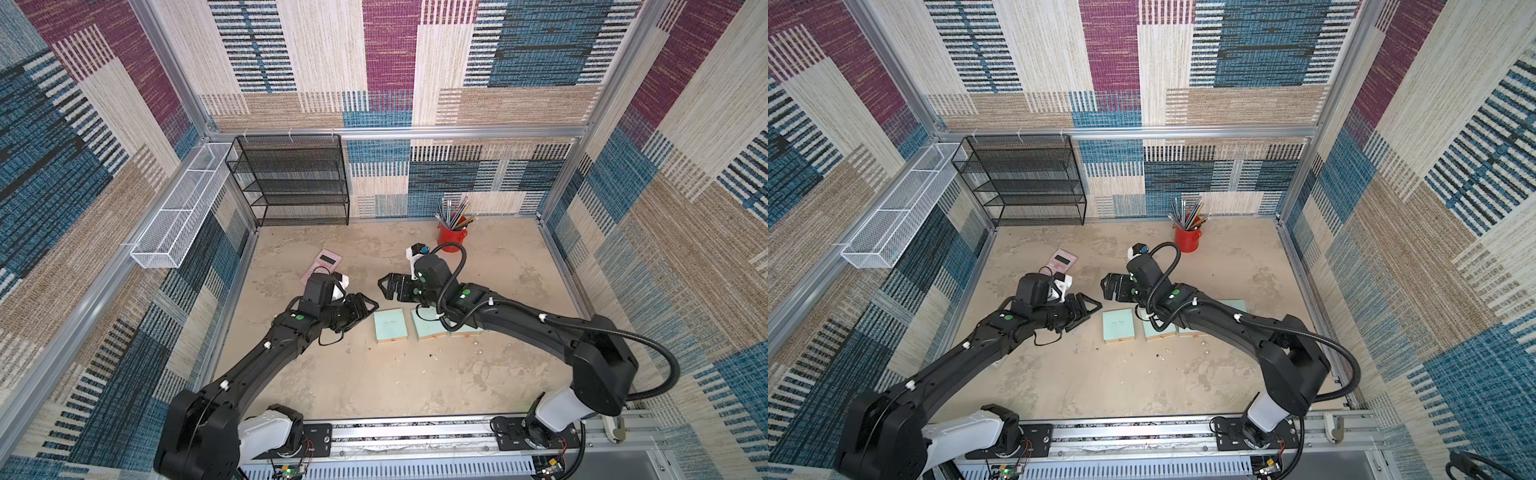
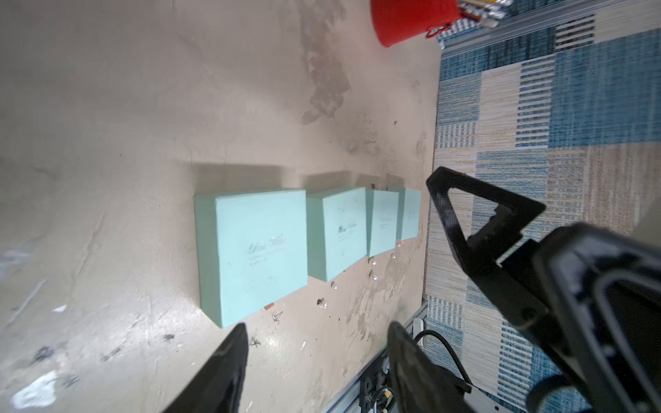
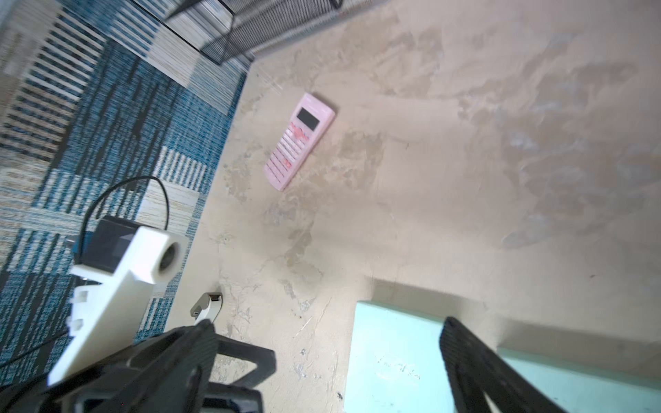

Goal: Take out the earrings from the drawer-style jewelry box
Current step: Move the jewelry box to the center of the board, then reset both arms

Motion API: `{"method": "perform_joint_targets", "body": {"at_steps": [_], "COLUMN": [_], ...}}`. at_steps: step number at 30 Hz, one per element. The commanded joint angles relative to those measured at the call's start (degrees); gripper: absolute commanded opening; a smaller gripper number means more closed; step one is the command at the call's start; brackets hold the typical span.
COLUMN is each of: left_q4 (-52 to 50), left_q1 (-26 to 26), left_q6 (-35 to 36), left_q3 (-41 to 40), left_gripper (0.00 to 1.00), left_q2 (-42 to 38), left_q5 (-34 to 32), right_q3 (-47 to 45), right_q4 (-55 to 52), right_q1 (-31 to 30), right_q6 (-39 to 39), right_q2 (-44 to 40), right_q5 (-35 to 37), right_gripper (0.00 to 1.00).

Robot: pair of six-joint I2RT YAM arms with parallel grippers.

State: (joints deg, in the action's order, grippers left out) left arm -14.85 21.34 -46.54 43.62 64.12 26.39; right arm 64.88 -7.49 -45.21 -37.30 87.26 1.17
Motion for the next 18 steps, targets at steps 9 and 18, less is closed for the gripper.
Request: {"method": "perform_joint_targets", "body": {"at_steps": [9, 18], "left_q4": [-15.53, 8.1], "left_q1": [-0.34, -0.95], "left_q6": [14.14, 15.9], "left_q3": [5.84, -9.73], "left_gripper": [0.98, 0.98], "left_q2": [-15.84, -15.04], "left_q5": [-31.88, -54.97], "right_q3": [-16.01, -31.81], "right_q4": [7.33, 18.01], "right_q1": [10.4, 17.97], "right_q6": [13.96, 21.29], "right_q2": [-26.1, -45.06], "right_q5": [10.06, 30.26], "right_gripper": [0.99, 0.99]}}
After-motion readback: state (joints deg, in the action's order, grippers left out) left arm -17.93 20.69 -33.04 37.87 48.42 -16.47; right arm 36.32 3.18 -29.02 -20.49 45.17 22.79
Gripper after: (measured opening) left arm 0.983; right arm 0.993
